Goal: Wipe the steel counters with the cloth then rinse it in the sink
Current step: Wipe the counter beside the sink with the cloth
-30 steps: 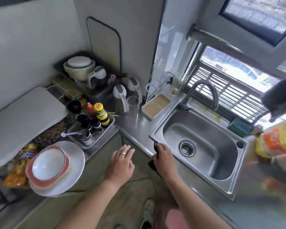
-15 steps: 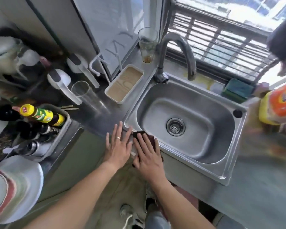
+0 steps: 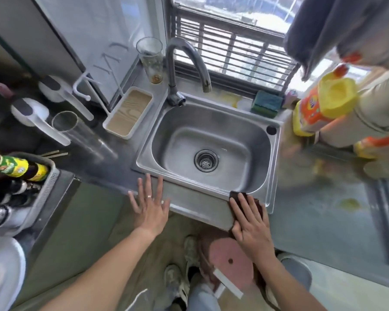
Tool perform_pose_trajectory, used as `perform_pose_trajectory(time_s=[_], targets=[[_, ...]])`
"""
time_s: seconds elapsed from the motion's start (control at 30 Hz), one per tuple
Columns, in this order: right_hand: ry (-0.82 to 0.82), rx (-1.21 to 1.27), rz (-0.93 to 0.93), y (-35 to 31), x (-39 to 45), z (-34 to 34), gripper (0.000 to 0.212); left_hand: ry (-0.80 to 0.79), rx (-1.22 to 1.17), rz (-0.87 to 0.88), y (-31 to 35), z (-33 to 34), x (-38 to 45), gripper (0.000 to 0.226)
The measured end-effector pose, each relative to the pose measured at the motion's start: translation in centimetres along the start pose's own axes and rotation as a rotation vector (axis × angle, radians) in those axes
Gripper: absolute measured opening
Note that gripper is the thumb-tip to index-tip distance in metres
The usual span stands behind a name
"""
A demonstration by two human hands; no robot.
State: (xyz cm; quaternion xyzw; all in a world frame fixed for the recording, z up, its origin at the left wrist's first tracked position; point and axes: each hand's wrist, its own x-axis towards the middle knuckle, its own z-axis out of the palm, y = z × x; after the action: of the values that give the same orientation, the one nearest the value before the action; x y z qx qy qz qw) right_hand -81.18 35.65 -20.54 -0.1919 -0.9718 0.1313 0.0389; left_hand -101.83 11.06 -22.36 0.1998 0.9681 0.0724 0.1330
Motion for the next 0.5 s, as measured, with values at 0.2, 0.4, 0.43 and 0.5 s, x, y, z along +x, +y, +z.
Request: perform_pose_trajectory(time_s=[0.2,0.4,0.43,0.5], targets=[[-0.009,0.088,0.078,-0.1,0.0,-0.3,0.072,-0.049,0.003,0.006,1.2,0.2,-1.2,0.076],[-0.042,0.034,0.074,3.9,-1.1,-1.7,0.081,0.118,0.014,0.306,5.0,-0.4,-1.3,0.061],[-0.038,-0.004,0.091,4.6,-1.3,-1.9,0.079,0.117,0.022,0.358,6.3,-0.2,-1.2,0.062],[-0.03,-0.083,0.151,5.9,-1.6,-2.1,0.077,0.09,0.037,0.443,9.5,0.6,-1.1,0.063]])
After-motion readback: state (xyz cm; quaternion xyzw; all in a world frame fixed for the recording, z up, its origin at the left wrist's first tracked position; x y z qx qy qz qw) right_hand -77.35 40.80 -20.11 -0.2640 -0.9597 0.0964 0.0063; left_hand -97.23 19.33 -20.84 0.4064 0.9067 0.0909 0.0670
